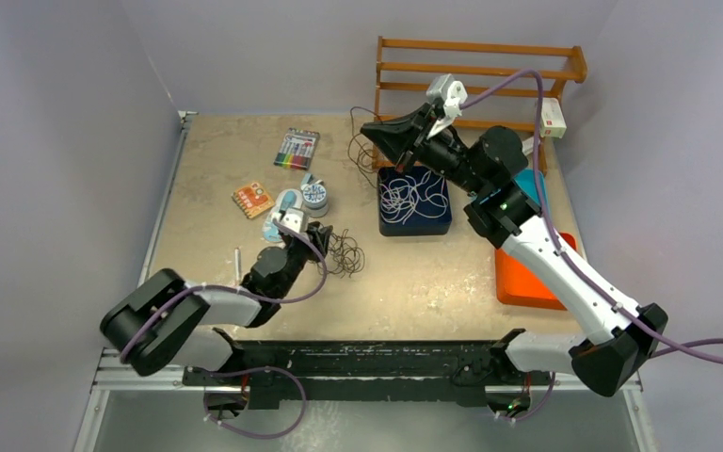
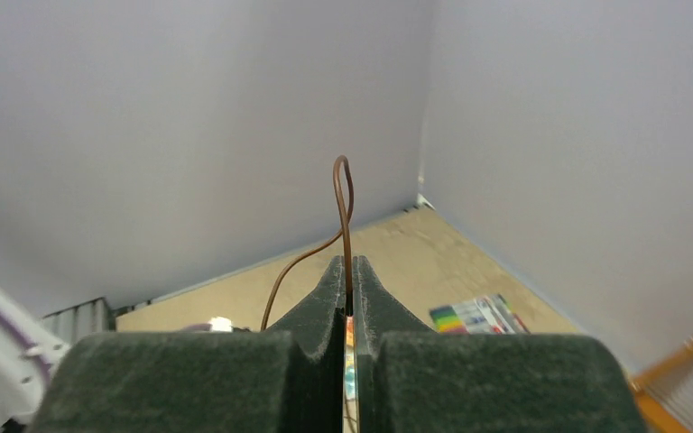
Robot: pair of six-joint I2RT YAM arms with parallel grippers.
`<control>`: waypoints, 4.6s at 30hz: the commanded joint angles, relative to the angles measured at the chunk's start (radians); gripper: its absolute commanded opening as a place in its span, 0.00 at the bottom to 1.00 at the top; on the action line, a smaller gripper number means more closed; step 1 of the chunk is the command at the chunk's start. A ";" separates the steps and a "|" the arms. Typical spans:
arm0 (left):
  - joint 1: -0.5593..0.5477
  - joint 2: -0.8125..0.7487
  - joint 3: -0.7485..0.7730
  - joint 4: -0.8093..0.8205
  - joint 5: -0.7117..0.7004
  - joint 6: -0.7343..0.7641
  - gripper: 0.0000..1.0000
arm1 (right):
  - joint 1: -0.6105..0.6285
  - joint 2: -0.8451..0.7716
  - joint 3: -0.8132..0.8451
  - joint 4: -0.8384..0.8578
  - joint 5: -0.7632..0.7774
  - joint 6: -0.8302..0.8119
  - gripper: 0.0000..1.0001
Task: Untangle the cables
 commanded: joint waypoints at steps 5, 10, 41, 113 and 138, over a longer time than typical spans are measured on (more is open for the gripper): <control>-0.003 -0.203 0.217 -0.585 -0.174 -0.281 0.52 | -0.087 -0.019 -0.034 -0.119 0.322 0.059 0.00; 0.008 -0.209 0.441 -1.049 -0.261 -0.440 0.73 | -0.202 -0.047 -0.125 -0.133 0.377 0.147 0.00; 0.052 -0.160 0.845 -1.412 -0.220 -0.226 0.85 | -0.710 0.043 -0.455 0.032 0.717 0.365 0.00; 0.127 -0.213 0.502 -1.504 -0.077 -0.498 0.61 | -0.371 0.159 -0.411 0.000 0.308 0.229 0.40; 0.126 -0.040 0.510 -1.326 -0.137 -0.434 0.06 | -0.352 0.133 -0.440 0.105 0.245 0.205 0.41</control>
